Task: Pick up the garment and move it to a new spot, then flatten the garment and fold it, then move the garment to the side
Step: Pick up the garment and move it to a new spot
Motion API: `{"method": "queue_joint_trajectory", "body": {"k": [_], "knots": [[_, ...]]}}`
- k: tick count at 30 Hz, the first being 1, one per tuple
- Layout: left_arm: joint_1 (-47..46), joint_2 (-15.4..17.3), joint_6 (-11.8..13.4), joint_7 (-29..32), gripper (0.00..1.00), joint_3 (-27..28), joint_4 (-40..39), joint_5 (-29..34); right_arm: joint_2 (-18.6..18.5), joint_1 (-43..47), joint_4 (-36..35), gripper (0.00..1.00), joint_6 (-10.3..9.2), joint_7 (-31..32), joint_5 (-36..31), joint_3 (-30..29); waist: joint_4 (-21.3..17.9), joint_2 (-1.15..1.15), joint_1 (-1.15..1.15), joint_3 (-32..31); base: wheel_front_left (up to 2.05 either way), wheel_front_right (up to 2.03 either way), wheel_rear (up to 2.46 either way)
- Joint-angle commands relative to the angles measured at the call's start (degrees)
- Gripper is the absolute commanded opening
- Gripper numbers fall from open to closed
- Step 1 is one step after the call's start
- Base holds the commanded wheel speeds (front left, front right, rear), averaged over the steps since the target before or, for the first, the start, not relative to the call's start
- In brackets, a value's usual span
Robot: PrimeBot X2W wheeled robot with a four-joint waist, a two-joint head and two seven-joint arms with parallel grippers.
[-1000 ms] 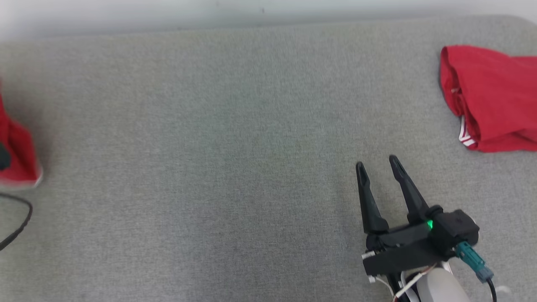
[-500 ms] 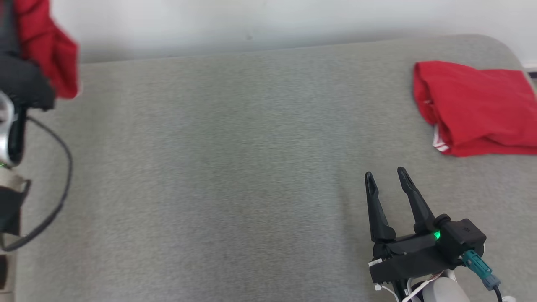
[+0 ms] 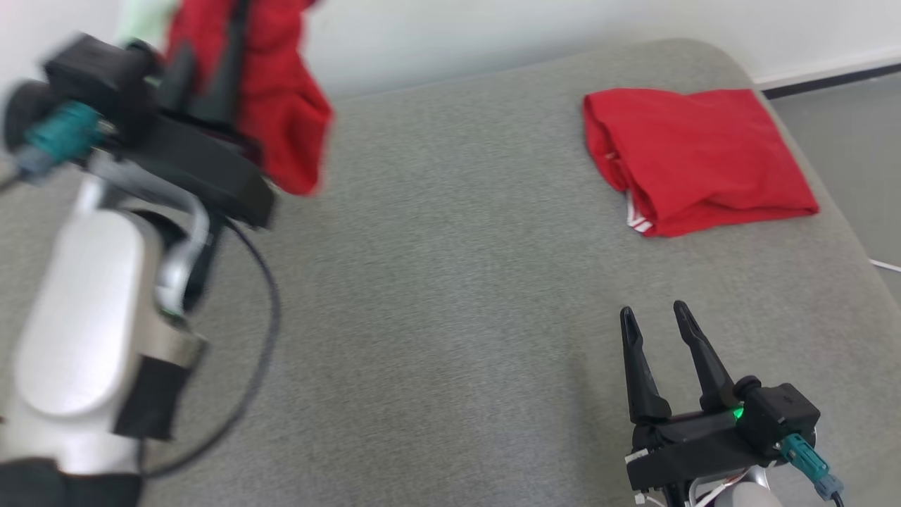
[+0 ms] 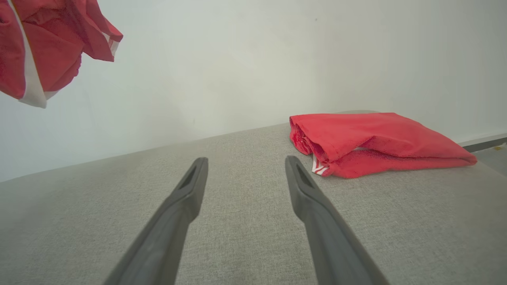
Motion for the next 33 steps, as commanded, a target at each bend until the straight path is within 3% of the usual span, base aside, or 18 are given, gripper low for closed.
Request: {"method": "queue_joint_trajectory", "body": {"k": [1, 13, 27, 28, 29, 30, 33], "knots": [[1.8, -1.0, 0.3, 0.1, 0.0, -0.5, -0.6, -0.7, 0.2, 0.7, 0.1, 1.0, -0.13, 0.0, 0.5, -0.2, -1.6, 0.0, 0.0, -0.3, 0.0, 0.0, 0.0], [15.4, -6.1, 1.0, -2.3, 0.0, -3.7, 0.6, -4.8, 0.2, 1.5, 0.9, 1.0, -0.13, 0.0, 0.8, -0.8, -0.6, 0.0, 0.0, 0.0, 0.0, 0.0, 0.0], [24.4, -9.0, 0.4, -5.3, 0.0, -10.8, 12.5, -5.2, 0.1, 0.5, 2.1, 1.0, -0.13, 0.0, -0.2, 0.4, 1.6, 0.0, 0.0, -0.3, 0.0, 0.0, 0.0], [24.2, -9.1, 0.4, -6.0, 0.32, -11.4, 13.2, -4.6, 0.1, 0.6, 2.2, 1.0, -0.13, 0.0, -0.1, 0.5, 1.8, 0.0, 0.0, -0.5, 0.0, 0.0, 0.0], [23.9, -9.2, 0.3, -6.8, 0.58, -11.9, 13.6, -4.5, 0.1, 0.7, 2.2, 1.0, -0.14, 0.0, -0.1, 0.4, 1.9, 0.0, 0.0, -0.6, 0.0, 0.0, 0.0], [23.8, -9.5, 0.3, -7.5, 1.0, -12.0, 13.7, -4.8, 0.1, 1.0, 2.2, 1.0, -0.13, 0.0, -0.1, 0.3, 2.2, 0.0, 0.0, -0.9, 0.0, 0.0, 0.0], [23.6, -9.7, 0.2, -8.9, 1.0, -12.7, 13.3, -4.6, 0.1, 1.6, 2.3, 1.0, -0.14, 0.0, -0.1, 0.0, 2.8, 0.0, 0.0, -1.5, 0.0, 0.0, 0.0]]}}
